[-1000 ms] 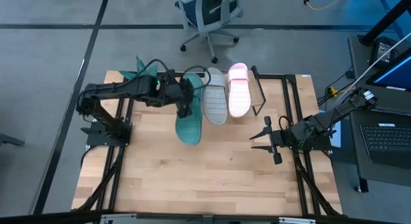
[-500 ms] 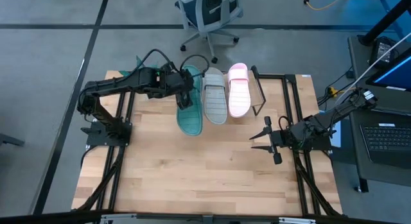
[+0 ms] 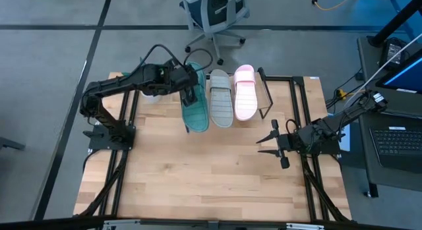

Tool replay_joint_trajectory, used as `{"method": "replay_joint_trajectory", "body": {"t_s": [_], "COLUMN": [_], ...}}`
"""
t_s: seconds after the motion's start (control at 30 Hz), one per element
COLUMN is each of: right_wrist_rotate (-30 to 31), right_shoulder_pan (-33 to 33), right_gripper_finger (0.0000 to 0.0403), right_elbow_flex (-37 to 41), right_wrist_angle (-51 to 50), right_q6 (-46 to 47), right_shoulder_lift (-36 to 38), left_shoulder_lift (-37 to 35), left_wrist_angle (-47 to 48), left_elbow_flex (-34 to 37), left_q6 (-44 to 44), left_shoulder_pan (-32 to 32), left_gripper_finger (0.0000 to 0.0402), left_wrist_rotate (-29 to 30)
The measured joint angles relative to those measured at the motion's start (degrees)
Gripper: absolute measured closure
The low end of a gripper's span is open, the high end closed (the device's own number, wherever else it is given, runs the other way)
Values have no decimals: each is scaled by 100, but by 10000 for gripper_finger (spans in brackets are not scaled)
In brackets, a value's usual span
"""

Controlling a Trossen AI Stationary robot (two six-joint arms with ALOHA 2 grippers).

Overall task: Pick and place slides into the shelf
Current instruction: Put the green pair of slides on the shelf

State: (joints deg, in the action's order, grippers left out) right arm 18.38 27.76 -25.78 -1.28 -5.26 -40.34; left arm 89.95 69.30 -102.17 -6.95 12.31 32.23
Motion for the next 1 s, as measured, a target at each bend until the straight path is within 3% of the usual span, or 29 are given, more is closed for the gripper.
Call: {"method": "replay_joint_trajectory", "body": {"t_s": [0.47,1.0], "right_wrist_rotate": [1,1], "right_shoulder_pan": [1,1], "right_gripper_finger": [244,244], "right_elbow_flex": [0,0], "right_wrist_angle": [-39,-103], "right_q6": [-78,-125], "right_shoulder_lift": [0,-4], "left_shoulder_lift": [715,782], "left_wrist_angle": [7,4], "left_elbow_flex": [87,94], "left_q6": [312,613], "left_shoulder_pan": [402,617], "left_gripper_finger": [399,399], "left_wrist_rotate": [-198,-681]}}
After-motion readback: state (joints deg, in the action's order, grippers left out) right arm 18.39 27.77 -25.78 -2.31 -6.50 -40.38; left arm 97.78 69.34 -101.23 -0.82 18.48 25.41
